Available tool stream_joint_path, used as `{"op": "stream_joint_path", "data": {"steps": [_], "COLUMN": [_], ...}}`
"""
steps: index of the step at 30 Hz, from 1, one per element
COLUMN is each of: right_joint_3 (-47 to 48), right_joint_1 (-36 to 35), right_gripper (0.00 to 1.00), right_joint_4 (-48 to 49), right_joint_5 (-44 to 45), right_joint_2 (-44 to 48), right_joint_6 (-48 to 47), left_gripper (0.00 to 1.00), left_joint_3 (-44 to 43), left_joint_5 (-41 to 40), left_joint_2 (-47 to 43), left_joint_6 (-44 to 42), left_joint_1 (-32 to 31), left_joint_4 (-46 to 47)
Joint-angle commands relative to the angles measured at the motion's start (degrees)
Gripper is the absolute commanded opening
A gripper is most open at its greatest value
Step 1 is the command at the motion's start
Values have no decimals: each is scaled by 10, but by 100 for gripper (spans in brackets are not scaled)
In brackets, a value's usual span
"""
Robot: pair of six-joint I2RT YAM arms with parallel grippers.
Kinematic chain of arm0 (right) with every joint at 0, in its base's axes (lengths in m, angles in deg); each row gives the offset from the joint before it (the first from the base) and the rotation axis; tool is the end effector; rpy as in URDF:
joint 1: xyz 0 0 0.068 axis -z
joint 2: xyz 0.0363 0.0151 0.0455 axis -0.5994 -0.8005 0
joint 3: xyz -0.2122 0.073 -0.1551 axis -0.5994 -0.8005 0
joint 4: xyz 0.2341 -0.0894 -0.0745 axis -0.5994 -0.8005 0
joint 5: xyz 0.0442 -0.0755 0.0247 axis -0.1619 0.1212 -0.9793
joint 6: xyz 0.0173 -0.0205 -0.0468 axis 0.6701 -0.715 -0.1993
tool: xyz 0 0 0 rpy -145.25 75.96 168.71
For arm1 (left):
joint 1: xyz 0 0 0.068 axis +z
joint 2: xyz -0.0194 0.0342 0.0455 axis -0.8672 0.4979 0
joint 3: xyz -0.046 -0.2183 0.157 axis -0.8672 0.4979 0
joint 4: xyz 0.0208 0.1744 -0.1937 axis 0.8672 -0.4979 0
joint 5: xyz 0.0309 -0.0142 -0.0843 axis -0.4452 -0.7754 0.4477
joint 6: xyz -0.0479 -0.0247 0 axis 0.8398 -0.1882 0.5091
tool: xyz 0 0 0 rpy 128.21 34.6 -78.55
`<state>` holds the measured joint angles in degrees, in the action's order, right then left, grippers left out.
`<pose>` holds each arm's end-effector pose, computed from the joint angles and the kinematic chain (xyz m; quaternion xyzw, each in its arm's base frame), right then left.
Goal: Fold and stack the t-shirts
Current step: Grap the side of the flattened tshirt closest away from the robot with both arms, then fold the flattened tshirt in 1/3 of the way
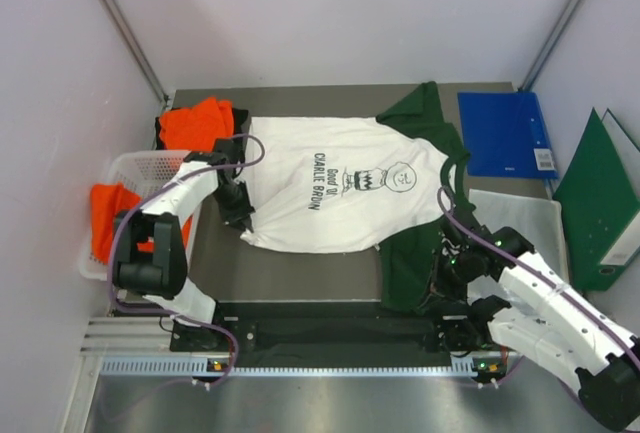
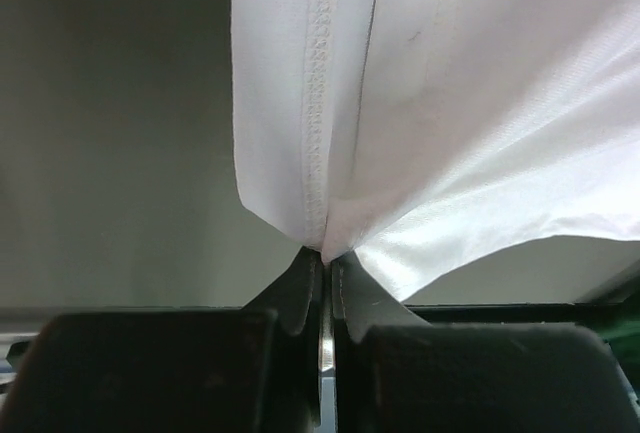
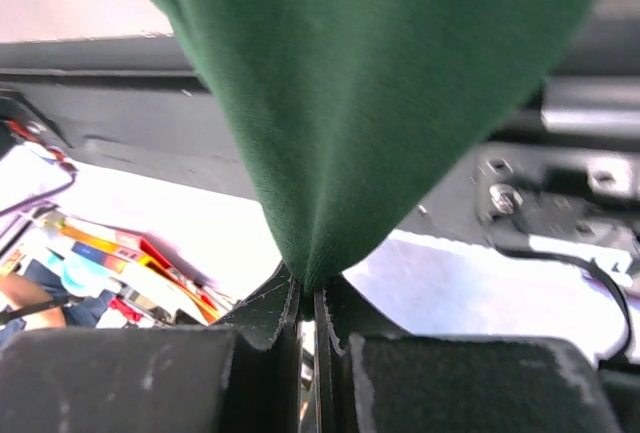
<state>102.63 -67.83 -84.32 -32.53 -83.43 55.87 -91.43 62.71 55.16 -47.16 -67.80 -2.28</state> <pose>0.0940 0.0724 0.2129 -0.1365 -0.9646 -0.2220 0.0408 0.2834 -0.0428 0.2084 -0.1500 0.9845 -0.0802 0.0433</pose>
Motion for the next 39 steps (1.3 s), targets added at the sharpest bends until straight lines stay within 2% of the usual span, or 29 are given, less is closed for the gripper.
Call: {"op": "stream_joint_path", "data": {"steps": [1, 6, 13, 22, 25, 31, 35, 39], "right_joint_3": [15, 70, 168, 331, 369, 424, 458, 481], "right_joint_1": [-6, -6, -6, -3, 9, 63, 140, 193], "right_gripper": [0, 0, 0, 0, 0, 0, 0, 0], "right_joint_4": [-101, -168, -169, -127, -105, -58, -43, -23], "right_joint_5": [16, 68, 65, 190, 201, 182, 158, 122], "right_joint_2": [37, 62, 57, -56, -102, -180, -223, -259], "right_joint_6": [4, 9, 36, -37, -75, -150, -204, -244], "left_gripper": [0, 0, 0, 0, 0, 0, 0, 0], "left_joint_3": [34, 56, 51, -27, -51, -95, -114, -126], "left_joint_5": [-21, -49, -64, -40, -33, -13, 9, 73], "left_joint_2": [-57, -105, -95, -87, -80, -33, 3, 33], "left_joint_6": [16, 29, 26, 24, 21, 30, 36, 34], "left_joint_1": [-1, 3, 10, 10, 10, 10, 13, 19], "left_joint_4": [-72, -94, -107, -95, -86, -69, -58, -56]}}
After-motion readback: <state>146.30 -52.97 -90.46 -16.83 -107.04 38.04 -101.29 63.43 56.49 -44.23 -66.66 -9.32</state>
